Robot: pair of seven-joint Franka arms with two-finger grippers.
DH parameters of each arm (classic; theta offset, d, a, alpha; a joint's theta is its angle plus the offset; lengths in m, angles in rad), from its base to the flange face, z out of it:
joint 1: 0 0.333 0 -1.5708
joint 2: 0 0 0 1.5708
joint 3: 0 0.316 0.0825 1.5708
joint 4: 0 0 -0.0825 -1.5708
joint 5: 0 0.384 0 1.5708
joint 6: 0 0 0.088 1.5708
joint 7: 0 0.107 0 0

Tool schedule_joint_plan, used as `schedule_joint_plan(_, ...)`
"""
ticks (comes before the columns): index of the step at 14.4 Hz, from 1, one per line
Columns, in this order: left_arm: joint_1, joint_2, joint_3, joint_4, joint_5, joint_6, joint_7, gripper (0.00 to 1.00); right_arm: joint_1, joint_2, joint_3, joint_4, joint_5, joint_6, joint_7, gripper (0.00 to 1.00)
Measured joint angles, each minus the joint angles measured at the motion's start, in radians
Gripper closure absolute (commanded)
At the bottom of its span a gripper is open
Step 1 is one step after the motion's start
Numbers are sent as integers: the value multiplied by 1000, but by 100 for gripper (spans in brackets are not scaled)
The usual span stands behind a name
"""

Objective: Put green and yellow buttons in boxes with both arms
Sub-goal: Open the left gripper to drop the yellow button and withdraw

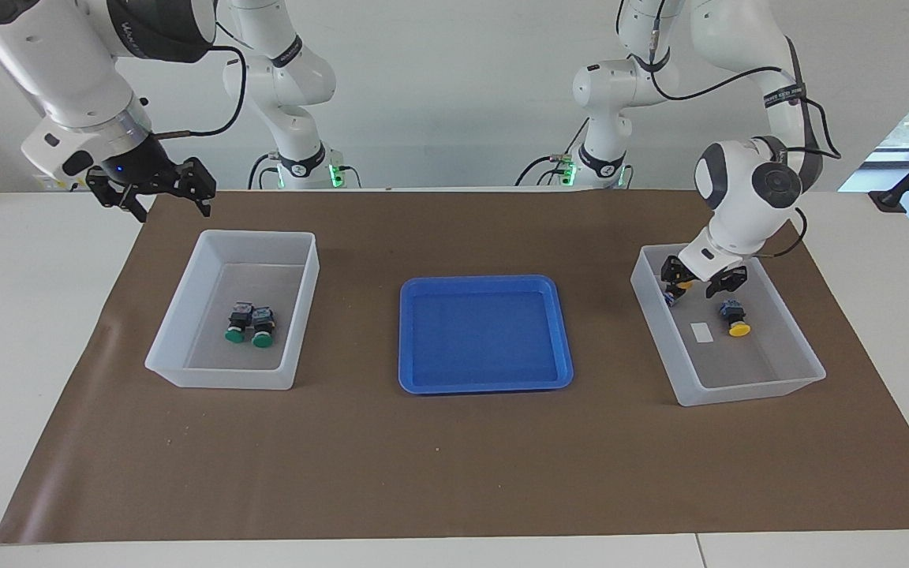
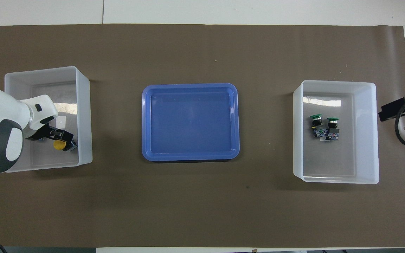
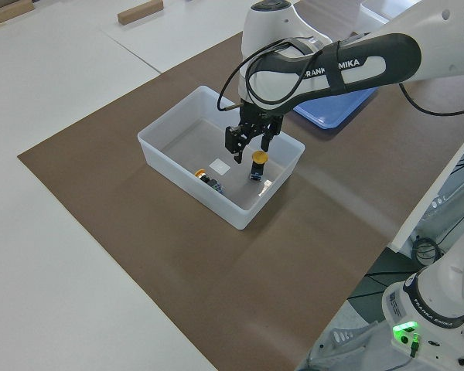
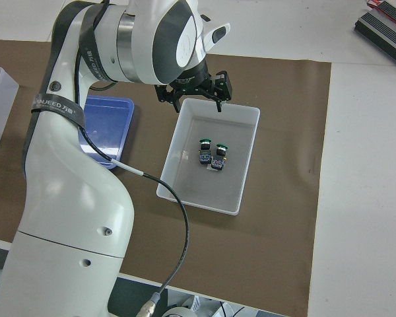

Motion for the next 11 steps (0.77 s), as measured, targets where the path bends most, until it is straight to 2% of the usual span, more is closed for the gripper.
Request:
schedule_joint_plan(5, 0, -17, -1, 259, 0, -203, 0, 0, -25, -1, 1, 0, -1, 1, -1, 0)
schedule_joint_plan(7, 0, -49, -2, 309, -7, -235, -16, 0, -28, -6, 1, 1, -1, 1, -1, 0)
schedule_joint_plan(11, 0, -139, -2, 324, -49, -328, -89, 0, -28, -12, 3, 1, 1, 2, -1, 0)
